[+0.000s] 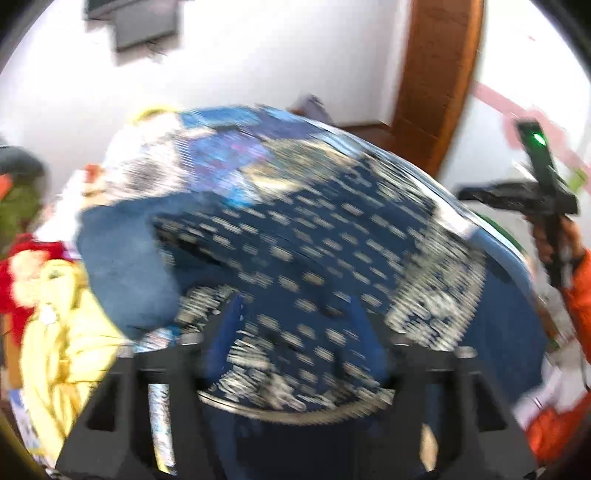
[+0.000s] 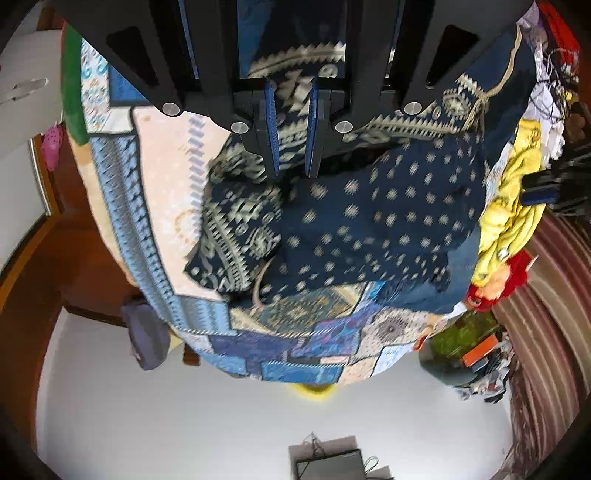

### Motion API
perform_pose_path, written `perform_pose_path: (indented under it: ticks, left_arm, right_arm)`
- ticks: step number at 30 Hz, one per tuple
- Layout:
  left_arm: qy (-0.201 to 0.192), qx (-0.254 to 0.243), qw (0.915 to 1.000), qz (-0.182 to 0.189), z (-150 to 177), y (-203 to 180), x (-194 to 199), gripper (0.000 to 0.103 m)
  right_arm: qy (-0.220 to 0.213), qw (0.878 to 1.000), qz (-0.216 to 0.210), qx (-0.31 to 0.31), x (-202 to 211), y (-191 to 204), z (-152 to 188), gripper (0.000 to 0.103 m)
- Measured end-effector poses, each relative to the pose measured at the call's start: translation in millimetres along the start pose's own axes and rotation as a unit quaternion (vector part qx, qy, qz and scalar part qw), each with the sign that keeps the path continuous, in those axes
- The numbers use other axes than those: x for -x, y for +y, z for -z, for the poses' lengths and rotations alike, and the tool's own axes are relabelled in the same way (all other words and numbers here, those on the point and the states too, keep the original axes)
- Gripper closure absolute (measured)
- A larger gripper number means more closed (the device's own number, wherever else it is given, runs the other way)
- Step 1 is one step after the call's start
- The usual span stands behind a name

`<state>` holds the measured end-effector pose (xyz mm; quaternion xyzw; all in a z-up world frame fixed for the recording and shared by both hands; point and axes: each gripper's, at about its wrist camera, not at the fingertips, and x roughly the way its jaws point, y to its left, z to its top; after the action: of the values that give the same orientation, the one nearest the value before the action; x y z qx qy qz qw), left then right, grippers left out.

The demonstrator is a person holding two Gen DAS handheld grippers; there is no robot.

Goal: Fold large clothes

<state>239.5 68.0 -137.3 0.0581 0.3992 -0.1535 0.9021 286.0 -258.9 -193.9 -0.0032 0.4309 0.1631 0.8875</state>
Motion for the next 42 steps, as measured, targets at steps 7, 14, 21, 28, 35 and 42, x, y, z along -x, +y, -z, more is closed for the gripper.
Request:
perform_pose_path:
  ticks: [7,14,21,28,35,42]
  left_arm:
    - [0.027,0.093,0.9941,-0.049,-7,66,-40,0.039]
    - [0.065,0.104,0.9894,-0.077,3,100,-89,0.039]
    - [0.087,0.158,0.9817,-0.059,8,142,-142,0.039]
    - [0.066,0.223,0.9725,-0.014,-11,182,-188,0.039]
    - [0.066,0.221,0.9729,0.007,-34,189,-228,0.04]
    - [0.048,0.212,0.976,0.012,-45,179,-230,0.088]
  right_arm:
    - [0.028,0.998,0.047,-0.009,-53,-26,-38,0.093]
    - [0.076,0.989,0.122,0.02,-125,-48,-30,0.092]
    - [0.057,0.989,0.136,-0.025,-112,-93,-20,0.008]
    - [0.042,0.995,0.032,-0.09,-115,-110,-42,0.008]
    - [0.057,0.994,0.001,-0.095,-162,-100,-68,0.028]
    - [0.036,0.997,-0.015,-0.06,-179,-73,-97,0.08]
